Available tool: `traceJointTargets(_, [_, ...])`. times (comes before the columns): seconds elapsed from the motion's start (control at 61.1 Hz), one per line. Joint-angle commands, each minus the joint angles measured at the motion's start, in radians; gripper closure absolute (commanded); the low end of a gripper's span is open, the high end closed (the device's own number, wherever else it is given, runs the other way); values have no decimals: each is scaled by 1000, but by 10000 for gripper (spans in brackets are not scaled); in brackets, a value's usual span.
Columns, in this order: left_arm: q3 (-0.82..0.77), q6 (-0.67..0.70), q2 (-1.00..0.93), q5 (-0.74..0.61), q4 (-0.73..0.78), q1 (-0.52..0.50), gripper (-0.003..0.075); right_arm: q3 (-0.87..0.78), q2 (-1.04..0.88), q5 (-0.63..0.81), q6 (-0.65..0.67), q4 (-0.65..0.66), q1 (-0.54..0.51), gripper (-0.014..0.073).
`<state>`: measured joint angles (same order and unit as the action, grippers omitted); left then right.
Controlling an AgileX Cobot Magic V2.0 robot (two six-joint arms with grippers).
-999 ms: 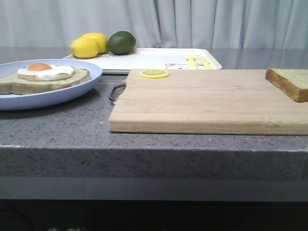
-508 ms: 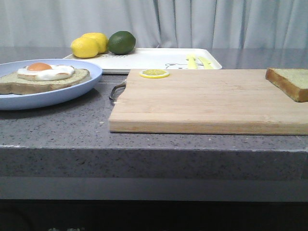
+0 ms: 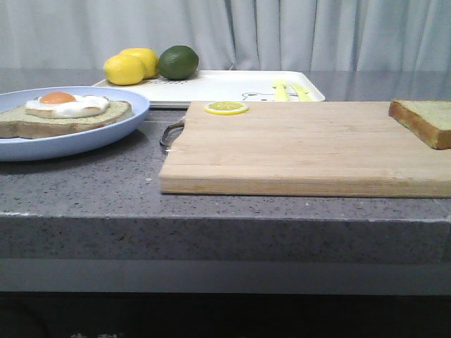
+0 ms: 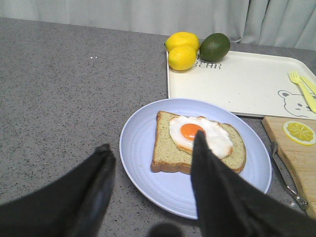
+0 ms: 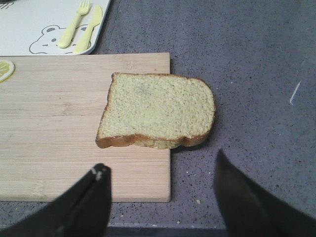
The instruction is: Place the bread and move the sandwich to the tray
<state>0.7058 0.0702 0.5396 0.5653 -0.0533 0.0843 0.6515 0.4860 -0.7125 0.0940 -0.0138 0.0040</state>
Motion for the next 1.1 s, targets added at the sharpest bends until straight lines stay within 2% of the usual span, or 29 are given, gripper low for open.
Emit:
traceJointTargets(0.0, [29, 2, 9, -79, -1, 3, 227, 28, 13, 84, -14, 2, -5, -15])
traceJointTargets(0.115, [29, 2, 9, -79, -1, 3, 227, 36, 21, 84, -14, -27, -5, -16])
traceJointTargets(0.475, [29, 1, 9, -83, 1, 3, 227, 303, 343, -243, -14, -70, -10, -16])
traceJointTargets(0.606, [29, -1, 9, -83, 21, 3, 227, 386, 464, -314, -17, -70, -43, -16])
traceJointTargets(0.72, [29, -1, 9, -83, 21, 3, 227, 431, 543, -340, -22, -82, -134, -16])
traceJointTargets(0.802, [29, -1, 9, -83, 26, 3, 227, 438, 581, -346, -70, -146, -220, -16])
traceJointTargets(0.917, [29, -1, 9, -83, 28, 3, 227, 438, 642, -377, -205, -315, -373, -16])
traceJointTargets(1.081, [29, -1, 9, -83, 28, 3, 227, 438, 741, -460, -428, -651, -605, -16])
